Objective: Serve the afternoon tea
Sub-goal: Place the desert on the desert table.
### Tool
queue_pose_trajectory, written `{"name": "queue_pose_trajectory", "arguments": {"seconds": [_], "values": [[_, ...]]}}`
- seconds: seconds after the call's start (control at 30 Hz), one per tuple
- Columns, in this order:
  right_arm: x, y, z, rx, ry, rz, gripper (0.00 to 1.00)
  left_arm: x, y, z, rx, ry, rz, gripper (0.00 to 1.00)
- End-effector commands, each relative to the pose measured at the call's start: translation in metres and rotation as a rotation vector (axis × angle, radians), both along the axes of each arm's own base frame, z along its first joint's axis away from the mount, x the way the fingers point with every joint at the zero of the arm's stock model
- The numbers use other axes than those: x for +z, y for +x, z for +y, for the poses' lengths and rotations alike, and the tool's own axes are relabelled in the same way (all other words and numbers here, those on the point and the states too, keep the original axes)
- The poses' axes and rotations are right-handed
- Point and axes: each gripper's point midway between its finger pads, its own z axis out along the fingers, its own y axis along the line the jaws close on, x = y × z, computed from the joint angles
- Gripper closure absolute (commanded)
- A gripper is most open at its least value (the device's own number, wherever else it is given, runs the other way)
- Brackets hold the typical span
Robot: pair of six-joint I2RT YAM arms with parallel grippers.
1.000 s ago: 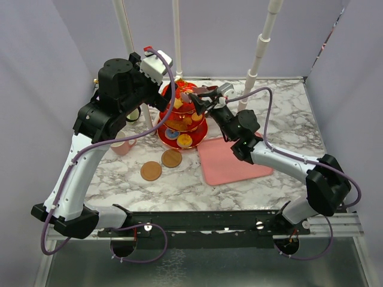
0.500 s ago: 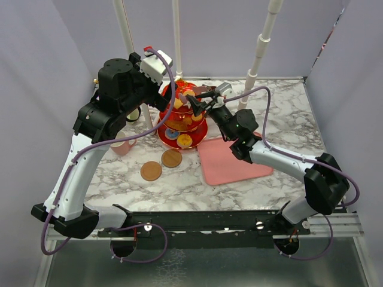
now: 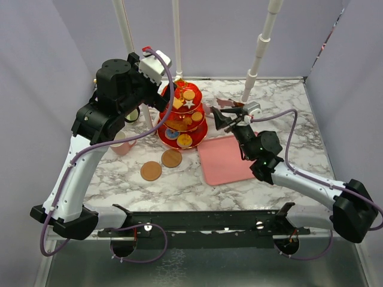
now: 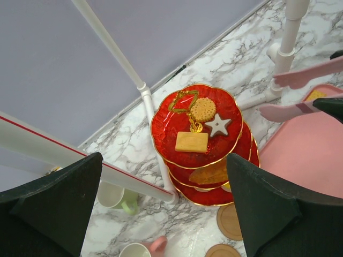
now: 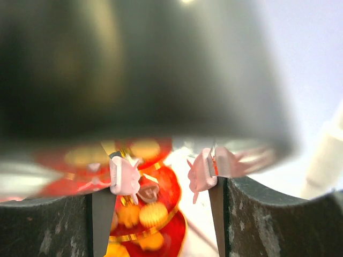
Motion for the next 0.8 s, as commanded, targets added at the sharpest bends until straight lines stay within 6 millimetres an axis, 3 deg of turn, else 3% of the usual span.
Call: {"name": "queue_pose_trajectory", "arguments": {"seconds": [0.0,0.33,0.47,0.77], "values": [[-0.047,-0.001,-0.047,-0.164,0.020,0.103,0.37,0.009,-0.007,0.003,-0.006,-0.013,-0.027,0.01],[-0.131,-0.006,-0.135,-0.501,0.072,0.261,0.37,0.006,-0.007,0.002,-0.012,-0.015,-0.019,0.01],[-0.155,0.003,-0.154,-0.579,0.098,0.314,0.37,0.007,-0.006,0.000,-0.015,-0.020,-0.016,0.01],[-0.183,0.033,-0.176,-0.637,0.177,0.387,0.34,0.009,-0.005,0.001,-0.008,-0.019,-0.021,0.01]]}}
